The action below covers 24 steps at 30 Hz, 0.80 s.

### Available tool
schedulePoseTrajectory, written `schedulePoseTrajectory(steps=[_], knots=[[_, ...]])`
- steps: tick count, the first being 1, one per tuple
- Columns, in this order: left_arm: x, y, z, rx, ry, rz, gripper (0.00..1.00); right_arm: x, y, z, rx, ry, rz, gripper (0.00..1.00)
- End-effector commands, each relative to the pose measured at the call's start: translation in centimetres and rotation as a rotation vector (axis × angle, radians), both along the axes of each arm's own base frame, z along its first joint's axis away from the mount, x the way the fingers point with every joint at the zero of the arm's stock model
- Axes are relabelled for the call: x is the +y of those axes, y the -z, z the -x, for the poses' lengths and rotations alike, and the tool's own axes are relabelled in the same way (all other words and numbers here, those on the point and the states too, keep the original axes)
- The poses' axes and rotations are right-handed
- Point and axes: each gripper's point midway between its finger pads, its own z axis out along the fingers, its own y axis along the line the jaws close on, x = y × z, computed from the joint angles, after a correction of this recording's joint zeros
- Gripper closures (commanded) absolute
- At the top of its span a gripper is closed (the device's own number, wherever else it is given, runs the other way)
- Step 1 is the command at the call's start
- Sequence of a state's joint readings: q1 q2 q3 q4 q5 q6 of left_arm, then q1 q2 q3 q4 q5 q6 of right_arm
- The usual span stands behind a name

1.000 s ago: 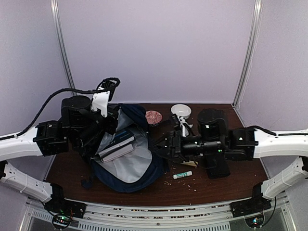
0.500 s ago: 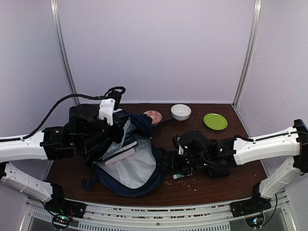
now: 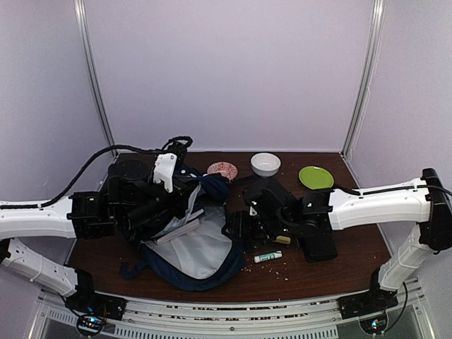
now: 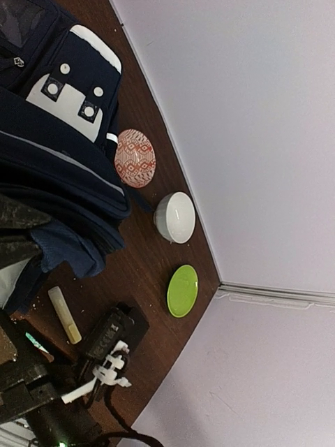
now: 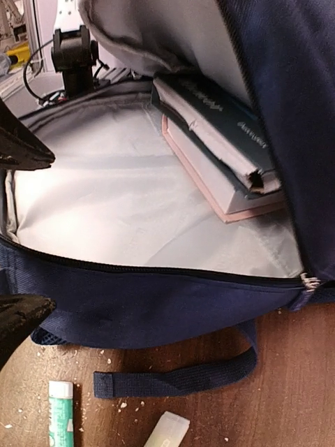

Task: Pack the student bag
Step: Adjust the student bag at the center of the board.

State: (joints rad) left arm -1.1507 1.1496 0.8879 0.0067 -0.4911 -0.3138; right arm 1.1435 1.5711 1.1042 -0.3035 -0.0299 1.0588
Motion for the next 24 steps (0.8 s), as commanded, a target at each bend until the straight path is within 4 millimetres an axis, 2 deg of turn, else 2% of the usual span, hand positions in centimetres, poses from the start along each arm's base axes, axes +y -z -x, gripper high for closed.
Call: schedulePoseTrajectory(steps=[1, 4, 7, 10, 11, 14, 18, 24], knots=[[-1.3, -1.6, -0.1, -0.017, 0.038, 0.104, 1.0, -1.4, 5.4, 1.8, 0.072, -0.067, 0.176, 0.44], [-1.5, -1.6, 0.0, -0.011, 0.05, 0.112, 1.0, -1.8, 7.5, 2.0, 0.091, -0.079, 0.232, 0.52], [-1.1, -1.7, 0.2, -0.008, 0.047, 0.121, 1.0, -3.4, 8.9, 1.1, 0.072, -0.046, 0.333, 0.71], [0.1, -1.9, 0.4, -0.008, 0.028, 0.132, 1.0, -3.8, 8.2, -0.2, 0.023, -0.017, 0.345, 0.97], [1.0, -2.2, 0.5, -0.012, 0.01, 0.142, 1.0, -3.7, 7.8, -0.8, 0.003, -0.012, 0.342, 1.0], [3.1, -2.6, 0.7, -0.012, -0.04, 0.166, 1.0, -2.7, 6.2, -2.7, -0.039, -0.019, 0.328, 1.0], [5.9, -3.5, 1.0, -0.028, -0.103, 0.184, 1.0, -0.2, 3.9, -5.2, -0.08, -0.04, 0.301, 1.0], [9.2, -5.5, 0.8, -0.147, -0.192, 0.107, 1.0, 4.1, 1.7, -6.6, -0.085, -0.067, 0.218, 1.0]])
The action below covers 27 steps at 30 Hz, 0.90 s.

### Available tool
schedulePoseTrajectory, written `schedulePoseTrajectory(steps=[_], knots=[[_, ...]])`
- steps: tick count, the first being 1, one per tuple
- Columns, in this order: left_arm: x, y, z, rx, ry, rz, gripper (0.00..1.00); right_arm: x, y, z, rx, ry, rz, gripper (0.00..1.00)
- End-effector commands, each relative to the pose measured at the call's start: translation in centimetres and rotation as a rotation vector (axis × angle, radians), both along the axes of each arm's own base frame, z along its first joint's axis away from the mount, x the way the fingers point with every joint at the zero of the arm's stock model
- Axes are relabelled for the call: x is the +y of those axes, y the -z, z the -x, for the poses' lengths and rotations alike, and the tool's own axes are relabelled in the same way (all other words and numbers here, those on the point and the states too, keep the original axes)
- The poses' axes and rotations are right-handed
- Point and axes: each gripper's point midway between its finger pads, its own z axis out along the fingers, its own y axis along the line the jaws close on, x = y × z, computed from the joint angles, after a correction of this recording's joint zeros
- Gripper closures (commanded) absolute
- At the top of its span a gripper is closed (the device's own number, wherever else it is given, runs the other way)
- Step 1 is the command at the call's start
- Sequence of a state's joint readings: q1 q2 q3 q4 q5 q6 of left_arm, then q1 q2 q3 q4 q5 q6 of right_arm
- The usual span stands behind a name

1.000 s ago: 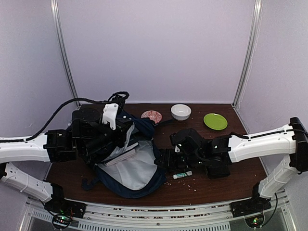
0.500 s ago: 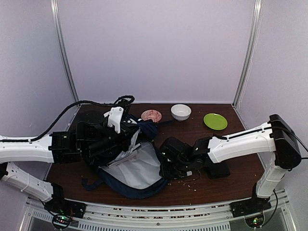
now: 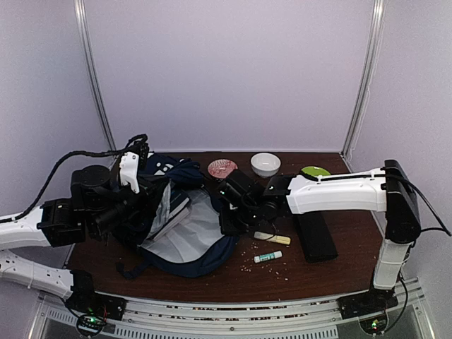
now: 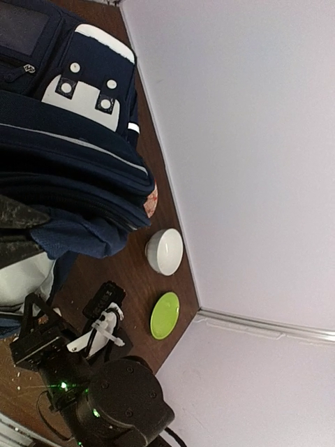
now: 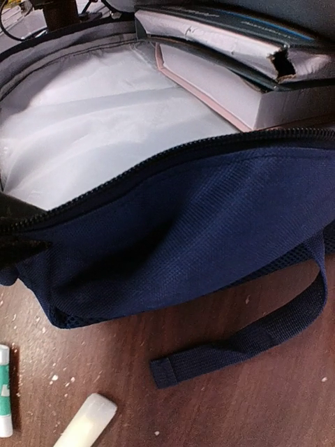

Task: Pack the student bag
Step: Adjust the student bag at the center of the board.

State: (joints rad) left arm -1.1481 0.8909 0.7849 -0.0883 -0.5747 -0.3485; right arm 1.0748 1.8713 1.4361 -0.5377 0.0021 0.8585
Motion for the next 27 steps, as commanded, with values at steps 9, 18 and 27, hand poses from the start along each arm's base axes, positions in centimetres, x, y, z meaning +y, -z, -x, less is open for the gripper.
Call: schedulePoseTrajectory(steps=[9, 18, 27], knots=[[2.5, -1.7, -1.5, -0.104, -0.138, -0.094, 1.0, 4.4, -0.2, -0.2, 0.017, -0.021, -0.131, 0.98], [3.8, -0.8, -1.3, -0.098, -0.169, -0.107, 1.0, -4.0, -10.6, -0.9, -0.3, 0.0, -0.061, 0.38], [3.7, 0.8, -1.3, -0.084, -0.165, -0.092, 1.0, -21.2, -5.8, -0.9, -0.284, 0.41, 0.089, 0.06]])
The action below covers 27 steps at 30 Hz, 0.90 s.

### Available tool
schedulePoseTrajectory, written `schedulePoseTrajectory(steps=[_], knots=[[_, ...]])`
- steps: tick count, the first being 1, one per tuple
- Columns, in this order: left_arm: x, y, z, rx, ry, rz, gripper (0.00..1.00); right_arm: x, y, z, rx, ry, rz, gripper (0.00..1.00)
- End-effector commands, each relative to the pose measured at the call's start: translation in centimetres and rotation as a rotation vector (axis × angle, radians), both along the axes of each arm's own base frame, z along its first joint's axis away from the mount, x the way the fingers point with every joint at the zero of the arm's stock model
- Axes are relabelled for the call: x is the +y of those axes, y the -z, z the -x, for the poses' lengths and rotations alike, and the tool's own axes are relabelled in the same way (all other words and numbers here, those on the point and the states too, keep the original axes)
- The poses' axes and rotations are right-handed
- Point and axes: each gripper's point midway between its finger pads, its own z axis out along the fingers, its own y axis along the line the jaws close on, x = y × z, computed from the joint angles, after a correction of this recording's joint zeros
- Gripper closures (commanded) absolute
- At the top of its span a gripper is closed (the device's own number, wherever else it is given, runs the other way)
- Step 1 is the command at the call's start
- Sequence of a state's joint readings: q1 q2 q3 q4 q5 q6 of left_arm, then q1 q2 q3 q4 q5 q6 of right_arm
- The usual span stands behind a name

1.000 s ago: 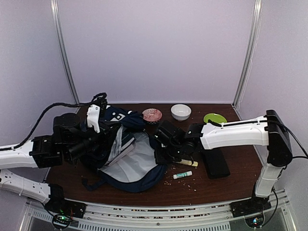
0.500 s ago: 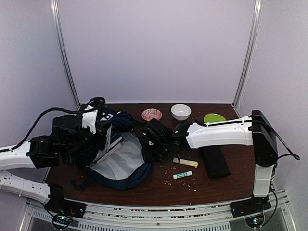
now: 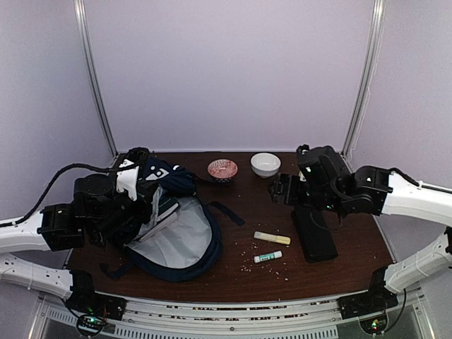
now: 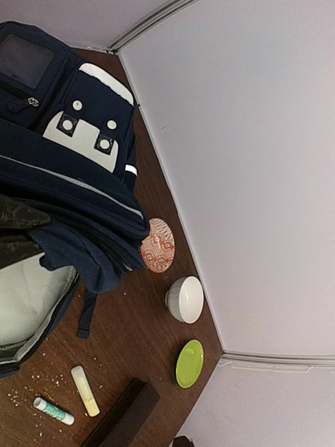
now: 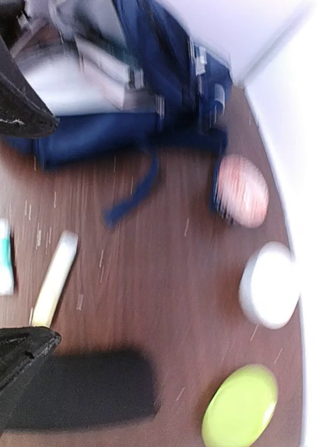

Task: Pack the student bag
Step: Adjust the student bag at the center of the board, then adjust the personal item at the center of the board.

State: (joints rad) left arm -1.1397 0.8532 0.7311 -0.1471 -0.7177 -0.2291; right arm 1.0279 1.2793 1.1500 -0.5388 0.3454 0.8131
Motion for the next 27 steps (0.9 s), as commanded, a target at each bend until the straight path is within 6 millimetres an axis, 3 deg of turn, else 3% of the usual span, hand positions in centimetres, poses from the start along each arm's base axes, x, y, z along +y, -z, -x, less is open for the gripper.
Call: schedulePoseTrajectory(steps=[1, 7, 12, 19, 23, 27], knots=[[0.3, -1.4, -0.3, -0.038, -0.029, 0.095, 1.0, -9.0, 8.9, 0.5, 0.154, 0.214, 0.138, 0.06], [-0.5, -0.9, -0.4, -0.043, -0.002, 0.088, 1.0, -15.0, 14.5, 1.6, 0.237, 0.391, 0.084, 0.07], [-1.1, -0.6, -0.3, -0.035, 0.02, 0.08, 1.0, -17.3, 17.8, 1.8, 0.284, 0.483, 0.005, 0.07], [-1.1, 0.1, 0.0, -0.022, 0.036, 0.105, 1.0, -16.8, 20.9, 1.8, 0.299, 0.485, -0.234, 0.08], [-1.3, 0.4, 0.0, -0.019, 0.043, 0.105, 1.0, -16.9, 22.1, 2.2, 0.34, 0.488, -0.209, 0.08], [-1.3, 0.6, 0.0, -0.01, 0.041, 0.105, 1.0, -14.5, 23.2, 2.7, 0.419, 0.415, -0.295, 0.09]])
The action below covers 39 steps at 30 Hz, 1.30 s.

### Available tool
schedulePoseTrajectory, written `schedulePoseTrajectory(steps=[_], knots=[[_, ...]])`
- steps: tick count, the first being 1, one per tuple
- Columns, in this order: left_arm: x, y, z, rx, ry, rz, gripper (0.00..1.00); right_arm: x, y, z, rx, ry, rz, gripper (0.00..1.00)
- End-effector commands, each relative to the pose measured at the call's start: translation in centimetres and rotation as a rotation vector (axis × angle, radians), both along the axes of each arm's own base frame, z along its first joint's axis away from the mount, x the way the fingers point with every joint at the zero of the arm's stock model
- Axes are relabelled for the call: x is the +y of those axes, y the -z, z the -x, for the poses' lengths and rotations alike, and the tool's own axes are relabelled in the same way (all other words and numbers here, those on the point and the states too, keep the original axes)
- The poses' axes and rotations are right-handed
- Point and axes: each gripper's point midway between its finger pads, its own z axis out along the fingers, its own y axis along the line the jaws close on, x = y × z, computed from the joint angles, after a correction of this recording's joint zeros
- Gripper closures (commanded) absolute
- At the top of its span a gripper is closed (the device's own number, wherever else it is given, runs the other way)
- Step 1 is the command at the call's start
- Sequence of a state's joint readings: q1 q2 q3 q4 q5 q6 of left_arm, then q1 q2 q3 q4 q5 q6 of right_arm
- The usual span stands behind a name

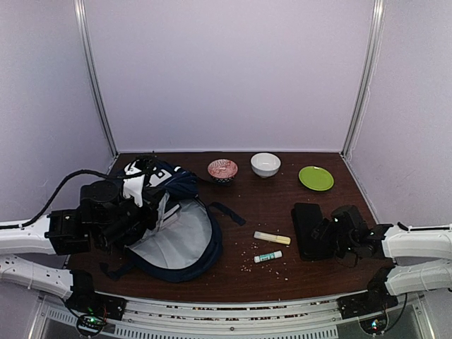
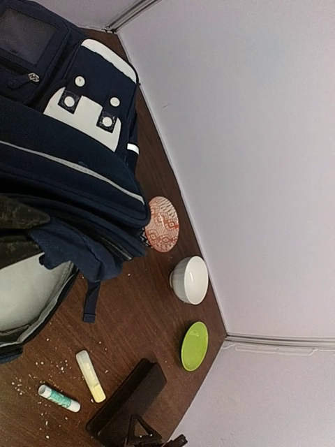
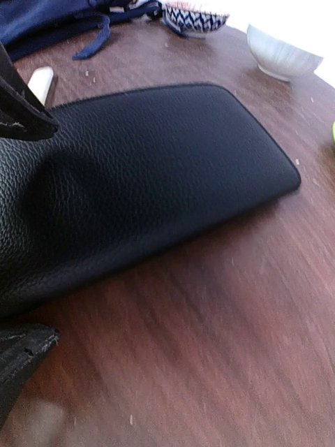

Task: Pack the student bag
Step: Adjust the personal item at the center of the board, then pick up the personal item from the center of the board.

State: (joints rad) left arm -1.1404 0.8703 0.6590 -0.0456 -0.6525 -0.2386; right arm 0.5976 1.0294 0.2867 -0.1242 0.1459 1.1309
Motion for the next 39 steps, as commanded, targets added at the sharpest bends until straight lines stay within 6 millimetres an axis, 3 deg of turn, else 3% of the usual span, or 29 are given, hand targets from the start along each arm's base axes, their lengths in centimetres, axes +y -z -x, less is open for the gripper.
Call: schedulePoseTrajectory(steps=[1, 4, 8, 13, 16, 22, 27, 33, 39], knots=[[0.2, -1.3, -0.3, -0.021, -0.023, 0.083, 1.0, 3.2, 1.8, 1.1, 0.084, -0.074, -0.173, 0.1], [0.3, -1.3, -0.3, -0.016, -0.026, 0.093, 1.0, 4.7, 2.1, 1.7, 0.115, -0.102, -0.215, 0.14], [0.2, -1.0, -0.3, -0.01, -0.027, 0.095, 1.0, 6.2, 0.5, 2.0, 0.1, -0.147, -0.217, 0.14], [0.0, -1.0, -0.4, -0.014, -0.025, 0.091, 1.0, 2.6, -1.2, 1.2, 0.079, -0.041, -0.067, 0.12], [0.0, -1.0, -0.4, -0.018, -0.024, 0.086, 1.0, 1.7, -1.7, 0.3, 0.094, -0.018, -0.025, 0.11], [0.3, -1.1, -0.2, -0.027, -0.022, 0.099, 1.0, 2.6, -2.5, -1.8, 0.134, -0.024, 0.026, 0.11], [0.5, -1.1, -0.1, -0.029, -0.017, 0.109, 1.0, 1.3, -2.8, -2.7, 0.167, 0.018, 0.147, 0.11], [0.7, -0.9, 0.1, -0.033, -0.012, 0.113, 1.0, 1.8, -2.1, -4.7, 0.178, 0.01, 0.074, 0.1], [1.0, -1.0, 0.3, -0.035, -0.012, 0.122, 1.0, 2.6, -1.1, -5.9, 0.235, -0.028, 0.116, 0.09]])
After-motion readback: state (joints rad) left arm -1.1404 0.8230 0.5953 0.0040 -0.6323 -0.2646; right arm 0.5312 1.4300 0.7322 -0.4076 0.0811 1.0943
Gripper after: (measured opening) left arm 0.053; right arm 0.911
